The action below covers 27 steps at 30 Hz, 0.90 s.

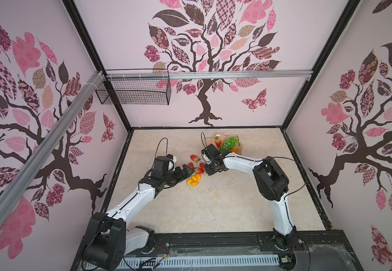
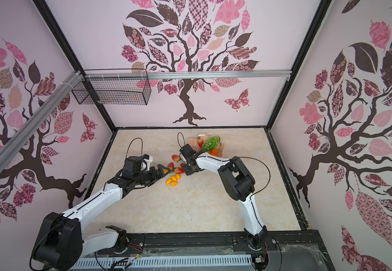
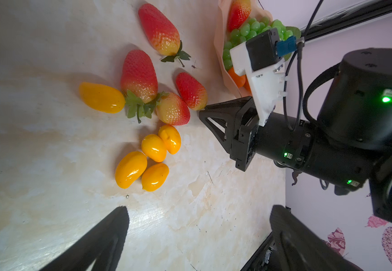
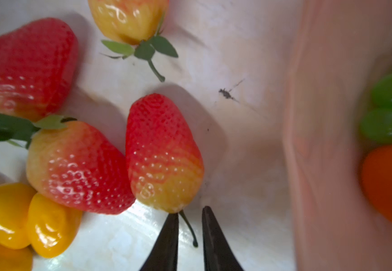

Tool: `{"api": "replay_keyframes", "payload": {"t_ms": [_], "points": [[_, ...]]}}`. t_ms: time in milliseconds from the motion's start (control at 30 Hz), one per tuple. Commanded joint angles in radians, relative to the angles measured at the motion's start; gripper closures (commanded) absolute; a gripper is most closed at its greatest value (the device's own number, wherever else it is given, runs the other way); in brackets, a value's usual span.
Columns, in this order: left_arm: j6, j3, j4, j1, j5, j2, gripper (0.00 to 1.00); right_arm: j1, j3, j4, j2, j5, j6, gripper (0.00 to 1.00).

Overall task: Arrange fruit in a fruit bowl
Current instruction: Pick up the fruit from the center of the table.

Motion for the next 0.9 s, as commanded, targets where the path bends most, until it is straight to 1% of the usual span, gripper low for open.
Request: {"api": "replay_keyframes", "payload": {"t_ms": [0,433,700,867], "points": [[0.015,0.019,-0.001,0.003,0.004,0.006,0.02,0.002,0.040,-0.021,0.041,-0.005,-0.007,0.79],[0.022,0.030,-0.013,0.003,0.002,0.000,0.02,0.001,0.031,-0.016,0.019,-0.022,-0.002,0.87],[0.043,0.061,-0.042,0.004,-0.014,-0.012,0.02,0.002,-0.001,-0.001,-0.042,-0.036,0.019,0.95],[0.050,0.076,-0.046,0.003,-0.026,-0.019,0.02,0.001,-0.027,-0.003,-0.108,-0.050,0.036,0.99]]}}
